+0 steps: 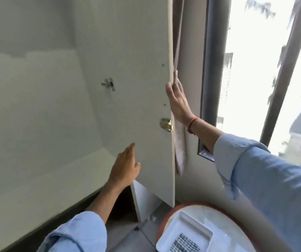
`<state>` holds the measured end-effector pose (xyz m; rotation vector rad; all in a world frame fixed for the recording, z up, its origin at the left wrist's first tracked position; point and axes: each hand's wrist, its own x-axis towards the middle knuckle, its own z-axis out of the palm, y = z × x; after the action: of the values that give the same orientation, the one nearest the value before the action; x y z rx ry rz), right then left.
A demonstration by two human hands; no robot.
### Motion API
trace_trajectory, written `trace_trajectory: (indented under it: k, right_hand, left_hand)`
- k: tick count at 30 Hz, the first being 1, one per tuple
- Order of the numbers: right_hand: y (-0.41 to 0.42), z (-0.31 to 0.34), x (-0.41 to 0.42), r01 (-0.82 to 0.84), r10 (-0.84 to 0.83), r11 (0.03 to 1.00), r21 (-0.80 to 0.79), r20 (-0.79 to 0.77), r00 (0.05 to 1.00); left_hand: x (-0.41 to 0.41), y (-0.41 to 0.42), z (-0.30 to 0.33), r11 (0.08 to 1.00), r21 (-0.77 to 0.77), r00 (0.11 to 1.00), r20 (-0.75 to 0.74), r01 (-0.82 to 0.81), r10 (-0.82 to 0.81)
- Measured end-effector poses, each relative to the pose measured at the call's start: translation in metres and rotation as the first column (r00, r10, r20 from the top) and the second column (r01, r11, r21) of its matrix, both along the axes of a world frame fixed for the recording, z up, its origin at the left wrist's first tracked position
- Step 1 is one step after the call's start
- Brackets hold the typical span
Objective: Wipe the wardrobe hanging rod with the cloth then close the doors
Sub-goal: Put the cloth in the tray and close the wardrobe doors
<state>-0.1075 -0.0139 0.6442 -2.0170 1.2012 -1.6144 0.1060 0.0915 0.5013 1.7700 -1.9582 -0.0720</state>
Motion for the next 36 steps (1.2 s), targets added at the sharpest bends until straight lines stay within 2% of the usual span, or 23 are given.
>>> trace_trajectory:
  k: [3,7,11,13,17,22,29,33,35,36]
  right_hand:
    - [0.017,0.011,0.01,0.006,-0.006,0.998,-0.063,0.003,1.0]
    - [0.041,0.012,0.024,0.094,-0.11,0.991,-0.091,-0.191,0.975]
    - [0.065,0.01,0.059,0.084,-0.201,0.946,-0.314,-0.36,0.911]
    - [0.073,0.02,0.082,0.029,-0.181,0.926,-0.377,-0.374,0.909]
    - [0.086,0.048,0.147,-0.102,-0.065,0.912,-0.396,-0.387,0.92]
    - [0.096,0.046,0.207,-0.077,-0.107,0.899,-0.43,-0.389,0.915]
    - [0.106,0.047,0.29,-0.146,-0.103,0.901,-0.409,-0.528,0.843]
    - [0.104,0.049,0.318,-0.166,-0.078,0.907,-0.387,-0.543,0.836]
    - [0.103,0.049,0.329,-0.175,-0.073,0.903,-0.391,-0.544,0.836]
    - [0.102,0.048,0.331,-0.174,-0.081,0.901,-0.397,-0.548,0.832]
  left_hand:
    - [0.029,0.041,0.028,0.997,-0.025,0.997,-0.019,-0.07,0.07]
    - [0.078,0.094,0.054,0.979,-0.017,0.979,-0.01,-0.204,0.203]
    - [0.108,0.128,0.07,0.96,-0.007,0.96,-0.004,-0.279,0.279]
    - [0.119,0.145,0.08,0.95,-0.029,0.95,0.009,-0.311,0.311]
    - [0.153,0.185,0.099,0.916,-0.084,0.918,0.027,-0.393,0.396]
    - [0.194,0.235,0.122,0.832,-0.23,0.842,0.079,-0.505,0.533]
    - [0.24,0.313,0.16,0.581,-0.575,0.603,0.182,-0.576,0.777]
    - [0.258,0.352,0.192,0.417,-0.727,0.412,0.202,-0.545,0.889]
    - [0.268,0.368,0.205,0.303,-0.765,0.301,0.15,-0.569,0.942]
    - [0.273,0.373,0.21,0.241,-0.761,0.274,0.086,-0.603,0.958]
